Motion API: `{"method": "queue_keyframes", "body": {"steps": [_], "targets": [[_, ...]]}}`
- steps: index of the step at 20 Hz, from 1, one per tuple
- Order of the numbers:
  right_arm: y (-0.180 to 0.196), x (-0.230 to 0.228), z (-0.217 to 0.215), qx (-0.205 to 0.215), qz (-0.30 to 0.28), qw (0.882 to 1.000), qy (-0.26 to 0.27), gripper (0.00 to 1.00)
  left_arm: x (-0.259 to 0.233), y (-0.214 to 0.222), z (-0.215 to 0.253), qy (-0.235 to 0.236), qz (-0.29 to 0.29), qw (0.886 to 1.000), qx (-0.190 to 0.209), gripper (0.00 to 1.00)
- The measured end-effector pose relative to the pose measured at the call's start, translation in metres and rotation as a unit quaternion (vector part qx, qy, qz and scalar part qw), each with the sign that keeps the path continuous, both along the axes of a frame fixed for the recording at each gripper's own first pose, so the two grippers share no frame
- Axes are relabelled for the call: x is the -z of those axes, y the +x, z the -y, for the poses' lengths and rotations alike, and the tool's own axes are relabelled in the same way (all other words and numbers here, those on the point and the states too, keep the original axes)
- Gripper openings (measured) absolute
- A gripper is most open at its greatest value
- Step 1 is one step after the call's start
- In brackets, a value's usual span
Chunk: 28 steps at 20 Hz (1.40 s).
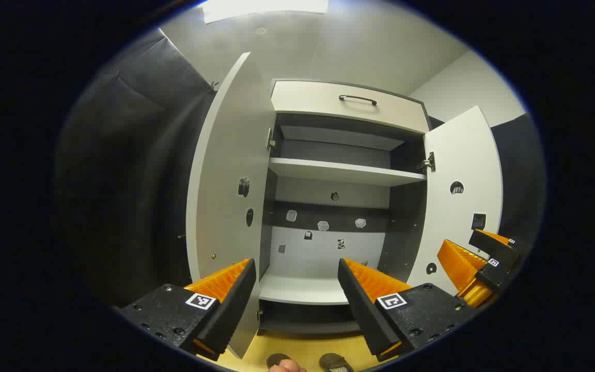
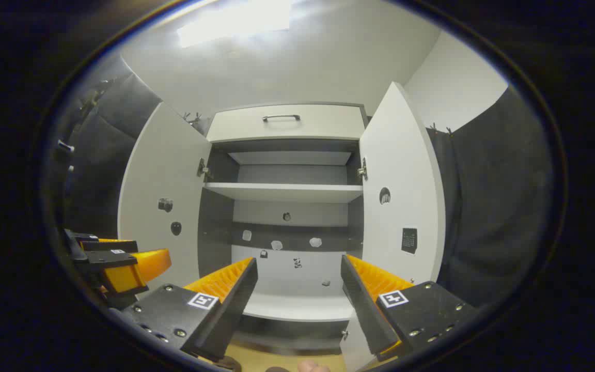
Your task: Grab one shoe with the right hand and put it into the shoe cabinet, grab the other shoe with the left hand and put it into the shoe cabinet; then close the right door with the right hand and the left door with the left hand.
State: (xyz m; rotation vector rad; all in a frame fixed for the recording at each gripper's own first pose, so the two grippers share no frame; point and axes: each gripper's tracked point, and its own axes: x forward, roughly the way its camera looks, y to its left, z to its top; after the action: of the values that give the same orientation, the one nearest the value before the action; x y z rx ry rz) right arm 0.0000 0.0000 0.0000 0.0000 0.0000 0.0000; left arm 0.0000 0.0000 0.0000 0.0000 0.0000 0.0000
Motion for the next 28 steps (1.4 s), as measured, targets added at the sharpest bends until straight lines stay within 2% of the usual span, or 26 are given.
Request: {"method": "queue_keyframes", "body": {"steps": [19,23,28], "targets": [[0.017,0.037,-0.015,-0.025,-0.027,0.999,0.008,0.97,0.012,0.008,-0.025,0.008,-0.007,0.999,-0.044,0.98],[0.016,0.082,-0.025,-0.039,-0.064,0.997,-0.002,0.97,0.013,0.009,-0.035,0.015,-0.008,0.998,-0.054,0.98],[-0.005,0.179,-0.041,-0.058,-0.145,0.988,-0.021,0.96,0.008,0.005,-0.048,0.019,-0.001,0.998,-0.067,0.98]]}}
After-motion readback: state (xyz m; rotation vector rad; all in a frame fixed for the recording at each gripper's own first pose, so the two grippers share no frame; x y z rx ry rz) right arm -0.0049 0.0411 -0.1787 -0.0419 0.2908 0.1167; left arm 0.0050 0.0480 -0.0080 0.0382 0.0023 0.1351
